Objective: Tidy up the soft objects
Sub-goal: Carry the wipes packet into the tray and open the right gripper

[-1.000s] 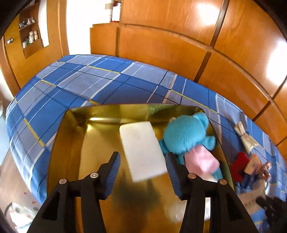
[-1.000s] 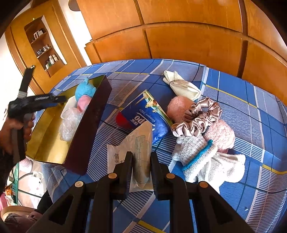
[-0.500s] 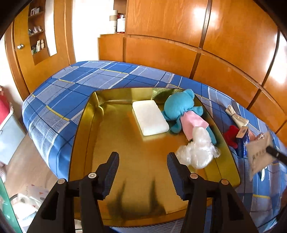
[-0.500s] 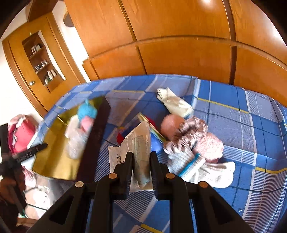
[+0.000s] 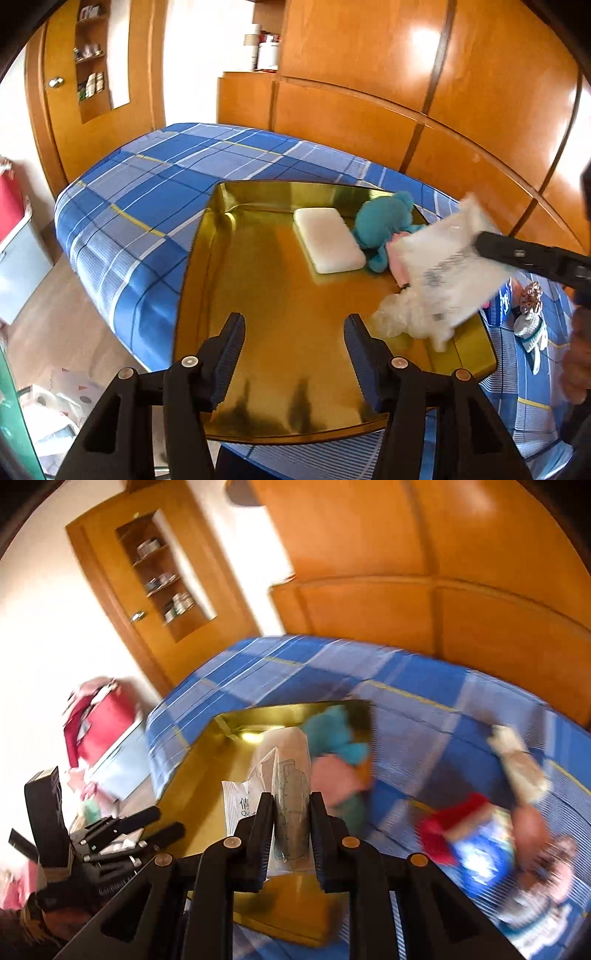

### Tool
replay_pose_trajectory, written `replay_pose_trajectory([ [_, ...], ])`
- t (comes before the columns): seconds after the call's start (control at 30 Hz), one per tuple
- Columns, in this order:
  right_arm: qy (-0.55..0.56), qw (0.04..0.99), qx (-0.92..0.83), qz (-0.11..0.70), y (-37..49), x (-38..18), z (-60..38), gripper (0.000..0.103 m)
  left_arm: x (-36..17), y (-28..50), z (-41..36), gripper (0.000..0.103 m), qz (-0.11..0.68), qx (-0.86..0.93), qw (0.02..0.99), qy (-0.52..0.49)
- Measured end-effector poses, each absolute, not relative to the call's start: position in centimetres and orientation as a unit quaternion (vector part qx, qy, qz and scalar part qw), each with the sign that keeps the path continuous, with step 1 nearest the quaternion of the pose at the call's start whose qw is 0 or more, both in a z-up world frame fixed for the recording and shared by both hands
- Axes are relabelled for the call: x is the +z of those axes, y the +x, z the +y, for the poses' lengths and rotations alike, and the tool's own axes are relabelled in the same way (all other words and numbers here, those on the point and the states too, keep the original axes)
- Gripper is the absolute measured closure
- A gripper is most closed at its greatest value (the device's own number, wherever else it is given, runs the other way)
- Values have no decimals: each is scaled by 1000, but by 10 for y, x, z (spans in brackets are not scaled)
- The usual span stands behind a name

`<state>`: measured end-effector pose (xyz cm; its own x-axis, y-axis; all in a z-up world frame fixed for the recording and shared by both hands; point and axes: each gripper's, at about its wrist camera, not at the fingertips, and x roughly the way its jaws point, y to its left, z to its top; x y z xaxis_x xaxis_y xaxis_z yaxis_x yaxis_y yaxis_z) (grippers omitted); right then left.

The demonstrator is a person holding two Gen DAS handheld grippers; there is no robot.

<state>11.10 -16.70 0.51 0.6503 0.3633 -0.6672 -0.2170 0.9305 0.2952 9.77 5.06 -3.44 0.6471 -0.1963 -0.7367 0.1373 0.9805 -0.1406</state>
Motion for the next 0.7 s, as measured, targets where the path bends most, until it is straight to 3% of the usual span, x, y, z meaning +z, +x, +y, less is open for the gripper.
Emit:
replay_pose_trajectory([
  [0.2,68,881,195,426,158,-19,-105,84,-38,97,70,46,412,-76,907,-53],
  [0.43,4,865,145,480,194,-66,-73,69,-39,95,75,46,408,-70,909,-52],
  [0.53,14,866,144,478,191,-65,-79,59,-39,96,72,46,409,-72,908,-50],
  [0.7,22,884,144,445,173,-46,-94,59,-36,93,65,46,406,-78,910,-38],
])
